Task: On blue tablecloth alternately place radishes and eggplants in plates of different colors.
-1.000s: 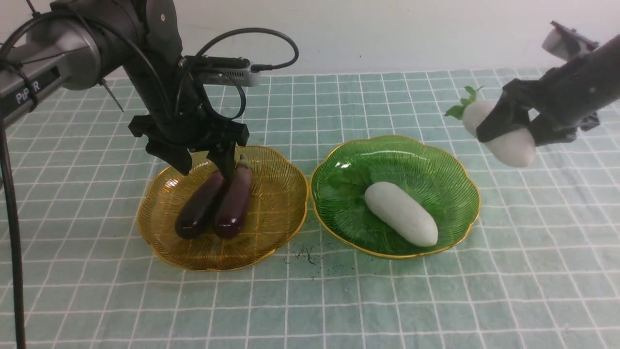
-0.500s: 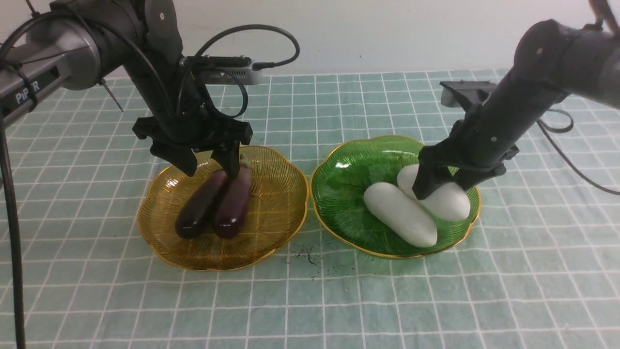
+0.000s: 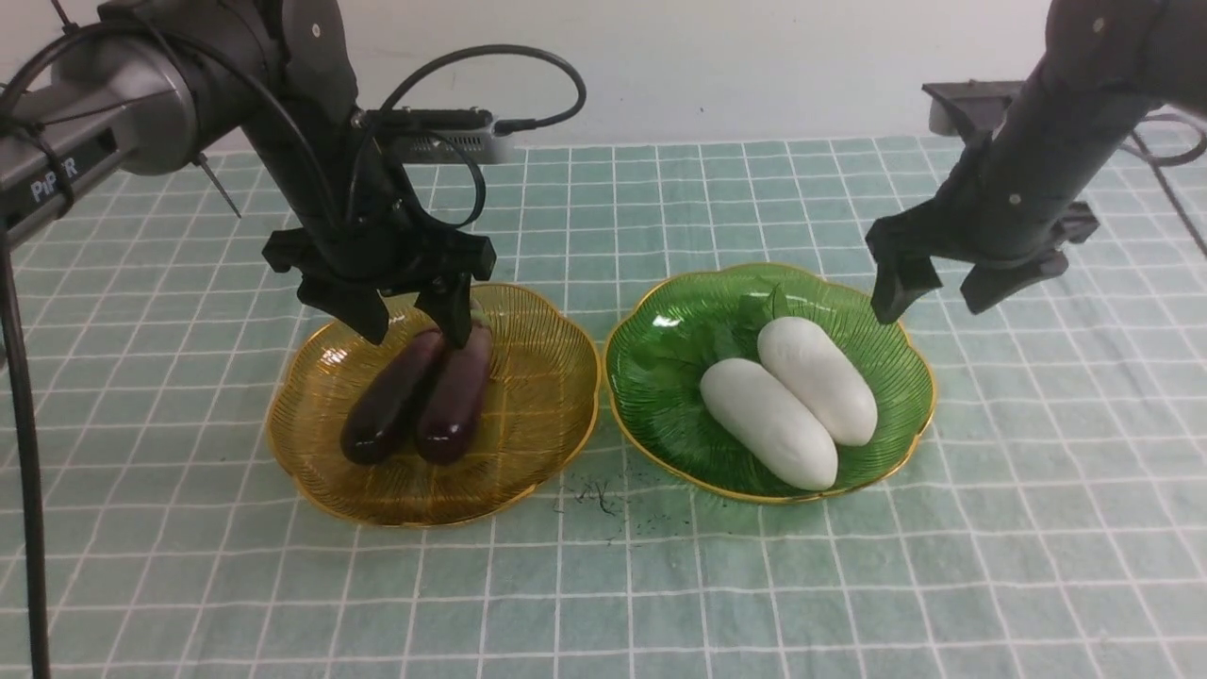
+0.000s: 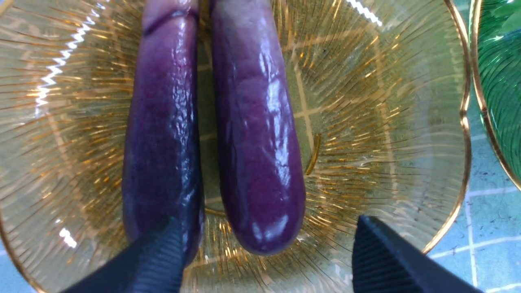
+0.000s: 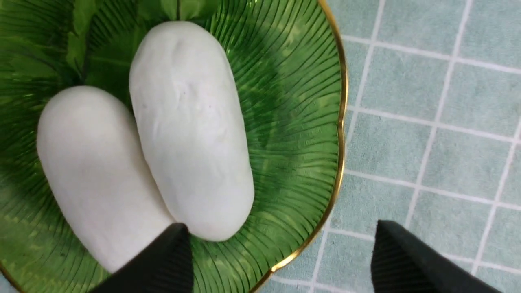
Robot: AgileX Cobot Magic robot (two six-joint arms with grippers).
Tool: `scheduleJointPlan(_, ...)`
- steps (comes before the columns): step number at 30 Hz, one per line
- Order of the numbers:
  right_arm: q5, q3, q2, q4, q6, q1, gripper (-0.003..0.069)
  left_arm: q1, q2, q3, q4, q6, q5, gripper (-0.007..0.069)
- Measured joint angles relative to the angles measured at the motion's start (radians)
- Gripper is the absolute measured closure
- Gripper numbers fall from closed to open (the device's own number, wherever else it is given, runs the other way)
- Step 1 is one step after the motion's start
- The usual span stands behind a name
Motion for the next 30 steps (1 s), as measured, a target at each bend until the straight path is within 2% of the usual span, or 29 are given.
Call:
scheduleJointPlan(2,0.001,0.023,-0.020,0.000,0.001,0.000,0.0180,0.000,0.000,0.000,0.000,0.000,0.000,0.0125)
scheduleJointPlan(9,0.002,0.343,-0.336,0.000,-0.001,0.000,0.0480,0.000,0.000,0.000,0.001,0.000,0.000,0.0125)
scheduleJointPlan(14,0.008,0.601,-0.616,-0.040,-0.008,0.000,0.0610,0.000,0.000,0.000,0.002,0.000,0.000,0.0125)
scheduleJointPlan(19,0.010,0.761,-0.822,-0.095,-0.003,0.000,0.0659,0.000,0.000,0.000,0.002,0.000,0.000,0.0125)
scheduleJointPlan(23,-0.030,0.919,-1.097,-0.115,-0.002,0.000,0.0671,0.000,0.000,0.000,0.002,0.000,0.000,0.0125)
scheduleJointPlan(27,-0.208,1.058,-1.343,-0.116,-0.002,0.000,0.0671,0.000,0.000,0.000,0.002,0.000,0.000,0.0125)
scheduleJointPlan(30,-0.447,1.203,-1.595,-0.116,-0.002,0.000,0.0673,0.000,0.000,0.000,0.002,0.000,0.000,0.0125)
